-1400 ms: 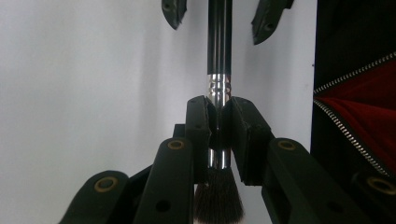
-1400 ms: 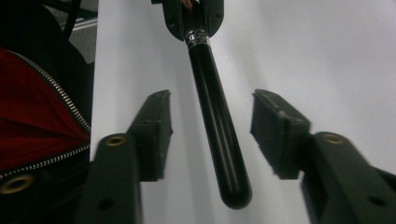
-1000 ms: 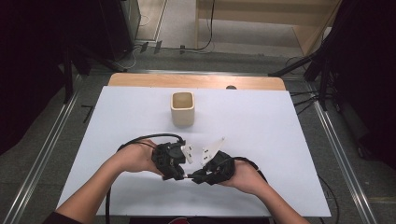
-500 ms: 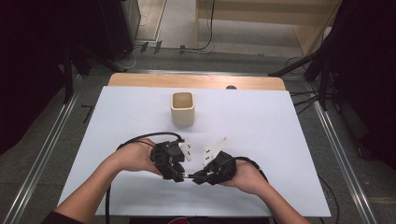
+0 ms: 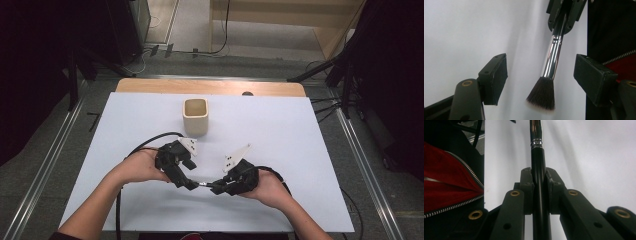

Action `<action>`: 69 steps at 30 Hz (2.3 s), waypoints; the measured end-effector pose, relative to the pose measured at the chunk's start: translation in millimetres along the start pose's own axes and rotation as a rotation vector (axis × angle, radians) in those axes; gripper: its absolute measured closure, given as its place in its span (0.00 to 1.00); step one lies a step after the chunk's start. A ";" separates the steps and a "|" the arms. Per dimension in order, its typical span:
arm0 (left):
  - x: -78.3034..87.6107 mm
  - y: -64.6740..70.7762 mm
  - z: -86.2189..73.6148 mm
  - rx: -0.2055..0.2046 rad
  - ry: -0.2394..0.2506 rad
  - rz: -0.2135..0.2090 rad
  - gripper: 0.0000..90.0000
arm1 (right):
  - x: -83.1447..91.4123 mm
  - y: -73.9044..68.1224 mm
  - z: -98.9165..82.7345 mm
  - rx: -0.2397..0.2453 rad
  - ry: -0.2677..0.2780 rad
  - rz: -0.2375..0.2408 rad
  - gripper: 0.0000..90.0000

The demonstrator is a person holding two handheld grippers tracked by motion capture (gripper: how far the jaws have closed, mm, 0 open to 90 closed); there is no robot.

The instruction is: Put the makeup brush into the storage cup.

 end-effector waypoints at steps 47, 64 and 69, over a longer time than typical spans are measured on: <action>3.7 0.3 -40.4 0.357 0.296 0.107 0.25 | 31.4 2.0 -31.3 -0.249 0.156 -0.153 0.89; 0.9 11.8 -36.5 0.411 0.364 0.144 0.27 | 34.5 -14.5 -33.7 -0.333 0.285 -0.320 0.89; 0.8 13.7 -37.5 0.425 0.395 0.153 0.28 | 34.0 -17.1 -32.1 -0.354 0.304 -0.363 0.89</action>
Point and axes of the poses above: each handheld gripper's, and its own axes: x roughly backward along the jaws, z roughly out of its top, y roughly to its right, the point moved 2 cm from there along -x, roughly forward along the jaws, and after that the axes turned 6 degrees about z, right-handed, at the moved point
